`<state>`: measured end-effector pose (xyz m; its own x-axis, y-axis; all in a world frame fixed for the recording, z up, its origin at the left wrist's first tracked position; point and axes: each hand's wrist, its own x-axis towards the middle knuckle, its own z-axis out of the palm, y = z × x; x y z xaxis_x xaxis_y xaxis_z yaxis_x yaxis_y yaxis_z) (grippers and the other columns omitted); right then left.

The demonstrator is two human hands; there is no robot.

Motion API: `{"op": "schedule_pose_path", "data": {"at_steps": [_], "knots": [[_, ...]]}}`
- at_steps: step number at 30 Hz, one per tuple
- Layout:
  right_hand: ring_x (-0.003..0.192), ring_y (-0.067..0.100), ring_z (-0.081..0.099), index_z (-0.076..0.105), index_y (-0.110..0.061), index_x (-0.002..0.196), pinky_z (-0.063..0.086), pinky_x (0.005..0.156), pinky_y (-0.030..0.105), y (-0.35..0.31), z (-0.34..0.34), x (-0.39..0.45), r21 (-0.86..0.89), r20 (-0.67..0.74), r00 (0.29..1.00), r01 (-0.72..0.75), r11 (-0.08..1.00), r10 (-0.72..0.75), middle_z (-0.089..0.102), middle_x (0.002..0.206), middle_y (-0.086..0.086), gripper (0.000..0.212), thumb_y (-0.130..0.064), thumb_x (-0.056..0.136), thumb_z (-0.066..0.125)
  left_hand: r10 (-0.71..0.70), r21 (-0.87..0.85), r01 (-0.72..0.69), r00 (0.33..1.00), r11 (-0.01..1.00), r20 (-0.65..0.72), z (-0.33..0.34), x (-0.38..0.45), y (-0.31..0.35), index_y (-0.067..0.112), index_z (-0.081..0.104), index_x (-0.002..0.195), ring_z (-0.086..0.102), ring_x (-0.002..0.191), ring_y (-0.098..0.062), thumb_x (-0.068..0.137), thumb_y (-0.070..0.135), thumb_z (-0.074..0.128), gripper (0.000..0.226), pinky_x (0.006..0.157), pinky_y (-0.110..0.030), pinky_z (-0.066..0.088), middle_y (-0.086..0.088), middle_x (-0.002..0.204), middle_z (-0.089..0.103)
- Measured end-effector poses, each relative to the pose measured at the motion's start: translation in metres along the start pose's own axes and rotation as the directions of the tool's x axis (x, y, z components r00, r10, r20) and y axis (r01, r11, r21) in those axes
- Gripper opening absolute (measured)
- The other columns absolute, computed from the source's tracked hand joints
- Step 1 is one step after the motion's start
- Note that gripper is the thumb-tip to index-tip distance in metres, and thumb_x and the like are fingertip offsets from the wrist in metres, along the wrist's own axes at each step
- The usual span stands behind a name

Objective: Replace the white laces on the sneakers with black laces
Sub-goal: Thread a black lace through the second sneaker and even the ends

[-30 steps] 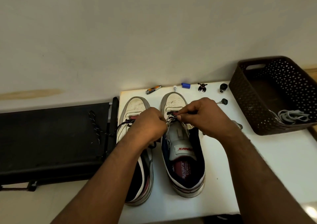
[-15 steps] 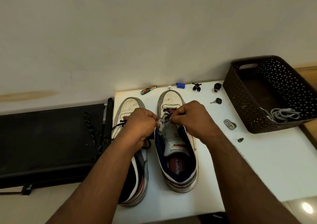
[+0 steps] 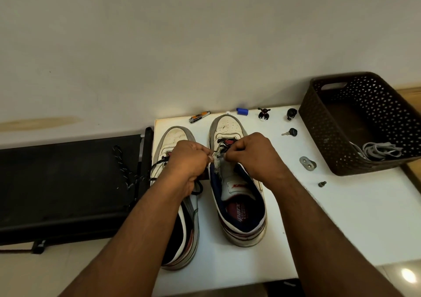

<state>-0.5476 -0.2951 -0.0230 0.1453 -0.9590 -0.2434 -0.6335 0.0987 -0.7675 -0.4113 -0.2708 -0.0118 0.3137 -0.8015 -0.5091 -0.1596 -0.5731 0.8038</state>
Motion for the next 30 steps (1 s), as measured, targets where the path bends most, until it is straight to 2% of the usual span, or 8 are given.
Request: {"op": "schedule_pose_path", "data": {"at_steps": [5, 9, 14, 20, 22, 25, 27, 30], "knots": [[0.076, 0.013, 0.061, 0.076, -0.013, 0.078, 0.049, 0.071, 0.026, 0.008, 0.0, 0.001, 0.098, 0.046, 0.999, -0.021, 0.995, 0.017, 0.067, 0.073, -0.001, 0.008, -0.01, 0.081, 0.069, -0.009, -0.001, 0.009, 1.0, 1.0, 0.01, 0.001, 0.001, 0.0, 0.009, 0.067, 0.075, 0.053, 0.072, -0.008, 0.082, -0.01, 0.064, 0.021, 0.057, -0.016, 0.038, -0.005, 0.079, 0.064], [0.077, 0.012, 0.061, 0.075, -0.013, 0.078, 0.047, 0.068, 0.024, 0.012, -0.005, 0.003, 0.128, 0.05, 0.998, -0.032, 0.991, 0.026, 0.067, 0.075, -0.002, 0.01, -0.009, 0.083, 0.068, -0.015, 0.009, 0.014, 1.0, 1.0, 0.028, 0.005, 0.002, 0.002, 0.009, 0.067, 0.077, 0.053, 0.073, -0.007, 0.083, -0.01, 0.062, 0.021, 0.056, -0.017, 0.038, -0.005, 0.081, 0.064], [0.081, 0.014, 0.06, 0.076, -0.01, 0.084, 0.049, 0.075, 0.027, 0.012, -0.005, 0.004, 0.047, 0.044, 0.999, -0.021, 0.999, 0.019, 0.067, 0.08, 0.0, 0.009, -0.011, 0.084, 0.068, -0.032, -0.008, 0.033, 0.998, 0.999, 0.045, 0.006, -0.001, 0.005, 0.009, 0.066, 0.076, 0.057, 0.064, -0.011, 0.085, -0.01, 0.06, 0.023, 0.037, -0.013, 0.042, -0.009, 0.079, 0.065], [0.08, 0.013, 0.06, 0.076, -0.01, 0.084, 0.051, 0.078, 0.03, 0.013, -0.003, 0.005, -0.011, 0.019, 1.0, -0.004, 1.0, 0.004, 0.067, 0.081, 0.0, 0.01, -0.012, 0.085, 0.067, 0.009, 0.034, -0.01, 1.0, 0.999, 0.022, 0.01, 0.0, 0.002, 0.01, 0.07, 0.077, 0.061, 0.08, -0.017, 0.082, -0.006, 0.065, 0.017, 0.061, -0.022, 0.046, -0.009, 0.084, 0.069], [0.08, 0.015, 0.062, 0.076, -0.01, 0.084, 0.052, 0.077, 0.031, 0.013, -0.002, 0.005, -0.01, 0.008, 1.0, 0.012, 1.0, -0.012, 0.069, 0.082, 0.003, 0.01, -0.012, 0.085, 0.066, -0.007, -0.012, 0.007, 0.998, 1.0, 0.062, 0.009, -0.001, 0.004, 0.006, 0.07, 0.08, 0.065, 0.068, -0.019, 0.084, -0.003, 0.063, 0.012, 0.058, -0.027, 0.053, -0.012, 0.079, 0.069], [0.081, 0.016, 0.063, 0.076, -0.01, 0.087, 0.053, 0.078, 0.032, 0.013, -0.001, 0.005, -0.036, 0.002, 0.999, 0.032, 0.999, -0.032, 0.07, 0.084, 0.004, 0.011, -0.014, 0.086, 0.065, -0.028, -0.086, 0.036, 0.996, 0.996, 0.087, 0.009, -0.005, 0.007, 0.004, 0.068, 0.08, 0.06, 0.042, -0.014, 0.089, -0.002, 0.059, 0.014, 0.042, -0.021, 0.048, -0.014, 0.071, 0.067], [0.081, 0.014, 0.062, 0.076, -0.012, 0.088, 0.051, 0.076, 0.029, 0.013, 0.0, 0.006, -0.051, 0.02, 0.999, 0.038, 0.998, -0.037, 0.067, 0.081, 0.001, 0.011, -0.016, 0.086, 0.066, -0.005, -0.087, 0.011, 0.998, 0.996, 0.06, 0.01, -0.004, 0.006, 0.004, 0.068, 0.076, 0.057, 0.038, -0.012, 0.09, -0.003, 0.056, 0.02, 0.039, -0.019, 0.045, -0.015, 0.071, 0.066], [0.077, 0.008, 0.058, 0.076, -0.013, 0.088, 0.048, 0.071, 0.023, 0.014, -0.002, 0.007, -0.009, 0.044, 0.998, 0.042, 0.999, -0.042, 0.064, 0.077, -0.004, 0.009, -0.018, 0.086, 0.069, 0.007, -0.065, -0.003, 0.998, 0.998, 0.059, 0.014, 0.0, 0.002, 0.002, 0.068, 0.085, 0.057, 0.045, -0.015, 0.093, 0.0, 0.054, 0.017, 0.037, -0.019, 0.044, -0.013, 0.074, 0.065]]}}
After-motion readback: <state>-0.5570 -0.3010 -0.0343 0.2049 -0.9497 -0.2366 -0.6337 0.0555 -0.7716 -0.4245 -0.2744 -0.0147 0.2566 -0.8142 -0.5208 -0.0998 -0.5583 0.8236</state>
